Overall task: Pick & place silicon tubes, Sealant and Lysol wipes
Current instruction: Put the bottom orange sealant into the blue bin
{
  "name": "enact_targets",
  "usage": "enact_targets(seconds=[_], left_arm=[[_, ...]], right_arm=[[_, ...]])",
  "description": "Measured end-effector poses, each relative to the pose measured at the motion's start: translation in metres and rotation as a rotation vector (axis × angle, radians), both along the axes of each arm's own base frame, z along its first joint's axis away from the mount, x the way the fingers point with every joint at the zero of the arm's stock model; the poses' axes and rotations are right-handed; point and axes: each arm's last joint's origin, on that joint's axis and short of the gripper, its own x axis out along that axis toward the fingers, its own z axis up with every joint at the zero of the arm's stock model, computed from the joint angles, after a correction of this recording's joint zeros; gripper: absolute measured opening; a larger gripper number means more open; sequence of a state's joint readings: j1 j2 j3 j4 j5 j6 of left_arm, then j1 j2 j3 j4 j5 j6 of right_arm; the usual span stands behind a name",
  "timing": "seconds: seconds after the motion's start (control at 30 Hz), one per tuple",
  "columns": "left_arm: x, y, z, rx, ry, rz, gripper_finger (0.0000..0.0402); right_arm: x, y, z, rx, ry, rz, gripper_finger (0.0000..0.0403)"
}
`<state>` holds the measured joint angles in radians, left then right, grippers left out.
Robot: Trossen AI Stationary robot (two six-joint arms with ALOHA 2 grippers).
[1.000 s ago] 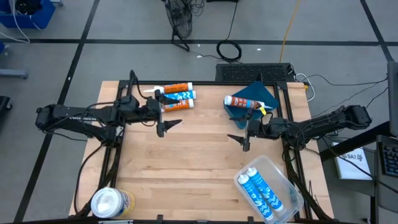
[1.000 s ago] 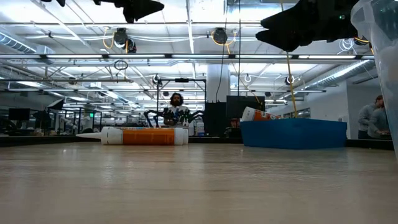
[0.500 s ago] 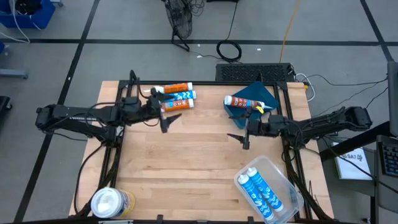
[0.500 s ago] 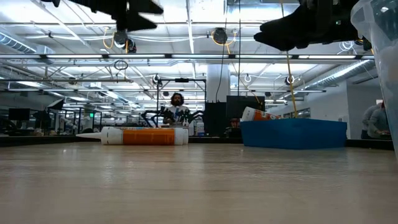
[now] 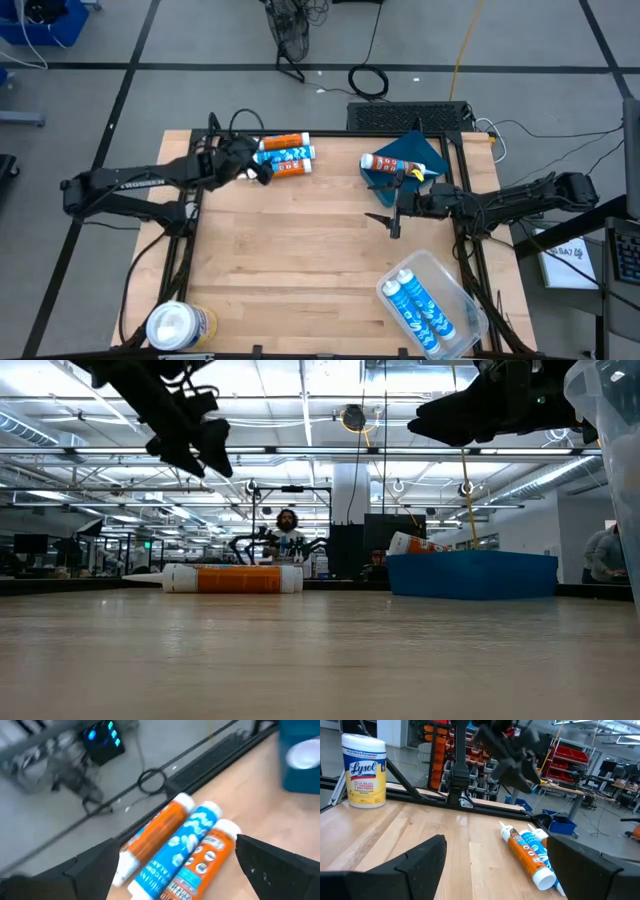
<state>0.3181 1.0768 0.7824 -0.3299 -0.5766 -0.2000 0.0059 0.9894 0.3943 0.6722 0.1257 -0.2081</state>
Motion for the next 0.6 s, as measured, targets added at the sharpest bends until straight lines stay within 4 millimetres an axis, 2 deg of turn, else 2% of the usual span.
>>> enact_targets(seconds=[0.17,0.4,0.6], left_arm=[[0.000,0.022,-0.011,-0.059,0.011,0.087,0.0392],[0.013,0.037,-0.039,-0.285,0.086,-0.212,0.0392],[0.025,0.048,-0.066,-0.386,0.266,-0.248,0.0392]], right_arm=[[0.000,0.000,0.000,0.011,0.002,0.000,0.0320],[0.000,0.000,-0.001,0.008,0.007,0.000,0.0320],[0.000,0.000,-0.001,-0.004,0.007,0.000,0.0320]])
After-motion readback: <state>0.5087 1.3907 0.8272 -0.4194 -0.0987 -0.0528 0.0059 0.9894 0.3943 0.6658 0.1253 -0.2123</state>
